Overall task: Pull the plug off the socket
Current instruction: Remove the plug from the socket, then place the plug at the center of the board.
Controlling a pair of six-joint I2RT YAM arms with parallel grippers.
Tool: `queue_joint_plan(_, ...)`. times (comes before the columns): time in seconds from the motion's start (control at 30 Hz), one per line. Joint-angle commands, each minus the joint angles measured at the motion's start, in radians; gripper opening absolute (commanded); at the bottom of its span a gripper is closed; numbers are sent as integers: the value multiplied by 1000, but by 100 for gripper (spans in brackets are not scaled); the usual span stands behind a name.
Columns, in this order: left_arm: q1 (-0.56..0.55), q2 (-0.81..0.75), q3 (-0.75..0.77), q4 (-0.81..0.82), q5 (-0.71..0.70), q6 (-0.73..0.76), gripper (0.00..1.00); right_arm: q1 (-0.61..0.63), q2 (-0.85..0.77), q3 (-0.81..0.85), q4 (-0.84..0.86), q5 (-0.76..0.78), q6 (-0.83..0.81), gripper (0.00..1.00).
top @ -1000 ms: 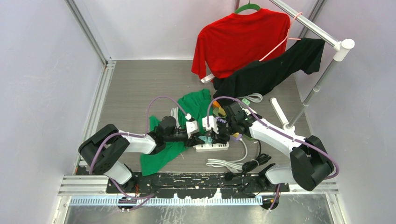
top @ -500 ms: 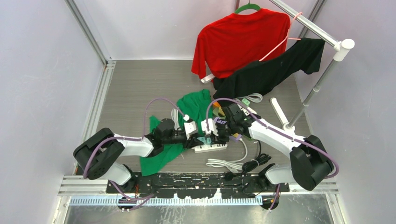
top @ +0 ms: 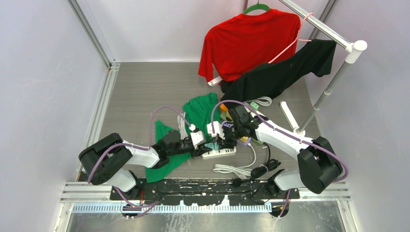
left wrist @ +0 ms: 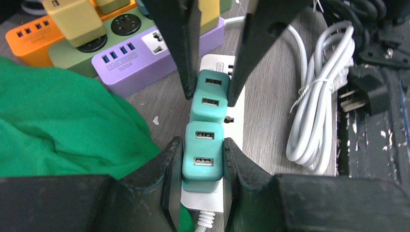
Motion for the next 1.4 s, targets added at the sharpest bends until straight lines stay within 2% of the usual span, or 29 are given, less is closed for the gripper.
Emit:
queue_joint_plan(0.0,8,15,25,253,38,-211,0,8,46,-15,-47,105,-31,6)
queue_joint_plan(0.1,6,24,43,246,61,-207,0,7,49,-16,-47,110,-32,6)
queue_joint_plan(0.27,-43,-25,-4,208,-47,9,0,8,53,-15,-50,122,-34,6)
queue_joint_plan(0.37,-44,-95,-12,116,-88,49,0,7,58,-13,-51,124,-34,6)
queue_joint_plan(0.47,-44,-138,-11,47,-108,29,0,7,61,-8,-54,124,-33,6)
queue_joint_plan(0.67,-44,-128,-26,69,-63,-37,0,7,59,-4,-56,120,-24,7)
queue_joint_plan(0.83,-42,-171,-68,68,-125,-77,0,7,43,11,-53,95,18,12)
queue_joint_plan(0.9,-38,-229,-70,12,-183,-135,0,7,34,18,-53,79,44,21)
queue_joint_plan(1.0,-16,-325,-39,-176,-270,-260,0,6,15,29,-54,53,74,38)
queue_joint_plan(1.1,23,-417,10,-375,-305,-346,0,4,-6,39,-57,25,100,61)
queue_joint_plan(1.17,74,-475,29,-453,-300,-411,0,1,-19,44,-60,12,117,74)
queue_joint_plan(1.23,145,-516,35,-495,-272,-475,0,-2,-34,48,-65,2,128,82)
queue_joint_plan(1.37,342,-545,31,-521,-139,-631,0,-11,-69,63,-91,-7,138,89)
